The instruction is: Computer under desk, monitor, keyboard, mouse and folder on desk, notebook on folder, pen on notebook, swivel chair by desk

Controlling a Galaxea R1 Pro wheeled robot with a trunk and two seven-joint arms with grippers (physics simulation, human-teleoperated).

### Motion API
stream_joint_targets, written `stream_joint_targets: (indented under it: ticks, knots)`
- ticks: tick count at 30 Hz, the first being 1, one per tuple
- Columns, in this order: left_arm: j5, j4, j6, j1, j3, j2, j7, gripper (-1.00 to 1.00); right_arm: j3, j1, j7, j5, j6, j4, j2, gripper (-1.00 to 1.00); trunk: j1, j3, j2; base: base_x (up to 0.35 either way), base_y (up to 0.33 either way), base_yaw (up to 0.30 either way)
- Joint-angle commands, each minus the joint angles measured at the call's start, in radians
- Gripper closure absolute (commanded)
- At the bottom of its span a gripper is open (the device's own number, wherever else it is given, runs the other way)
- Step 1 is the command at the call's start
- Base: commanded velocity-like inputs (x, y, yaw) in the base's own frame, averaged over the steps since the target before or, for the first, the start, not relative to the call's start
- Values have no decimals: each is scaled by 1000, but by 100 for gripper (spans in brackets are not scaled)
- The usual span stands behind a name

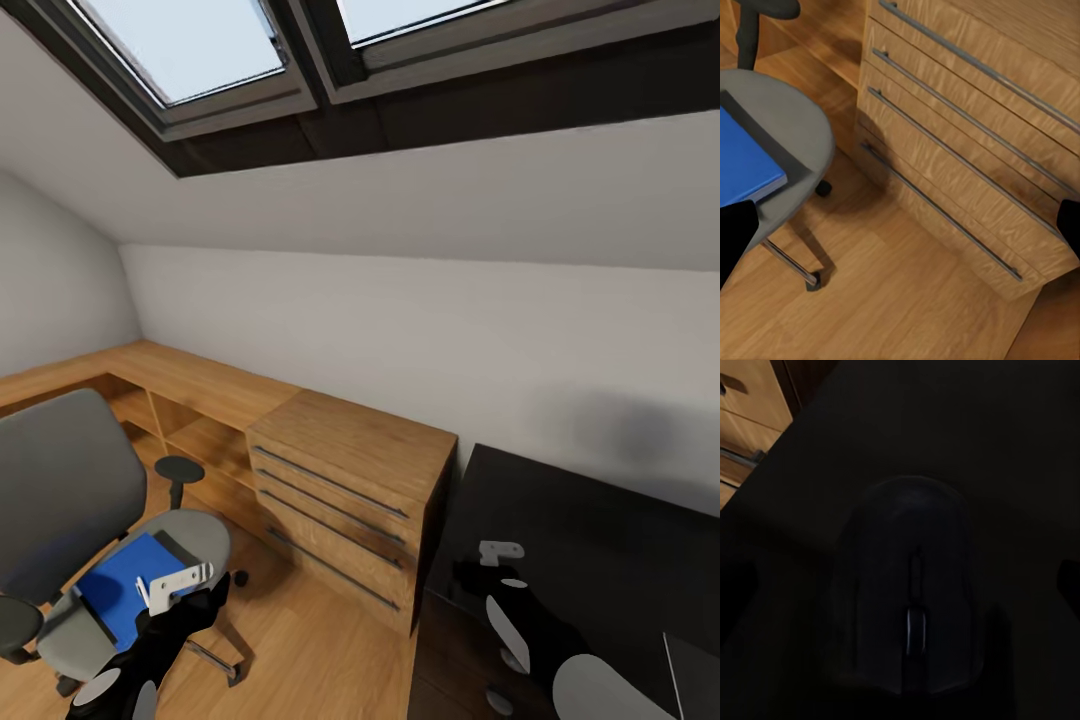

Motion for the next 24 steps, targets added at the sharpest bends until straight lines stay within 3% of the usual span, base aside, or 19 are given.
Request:
stream_joint_targets:
  ticks: [1, 17, 22, 23, 24]
  knots:
    - [2, -2, 6, 0, 3, -1, -6, -100, 8, 0, -8, -9, 5, -2, -1, -100, 4, -4, -8, 0, 0, 0]
    - [2, -2, 6, 0, 3, -1, -6, -100, 7, 0, -8, -10, 3, -4, -2, -100, 65, -54, -120, 0, 0, 0]
    - [2, -2, 6, 0, 3, -1, -6, -100, 7, 0, -8, -9, 3, -4, -2, -100, 65, -54, -120, 0, 0, 0]
    - [2, -2, 6, 0, 3, -1, -6, -100, 7, 0, -8, -9, 3, -4, -2, 100, 65, -54, -120, 0, 0, 0]
    - [2, -2, 6, 0, 3, -1, -6, -100, 7, 0, -9, -9, 3, -4, -2, 100, 65, -54, -120, 0, 0, 0]
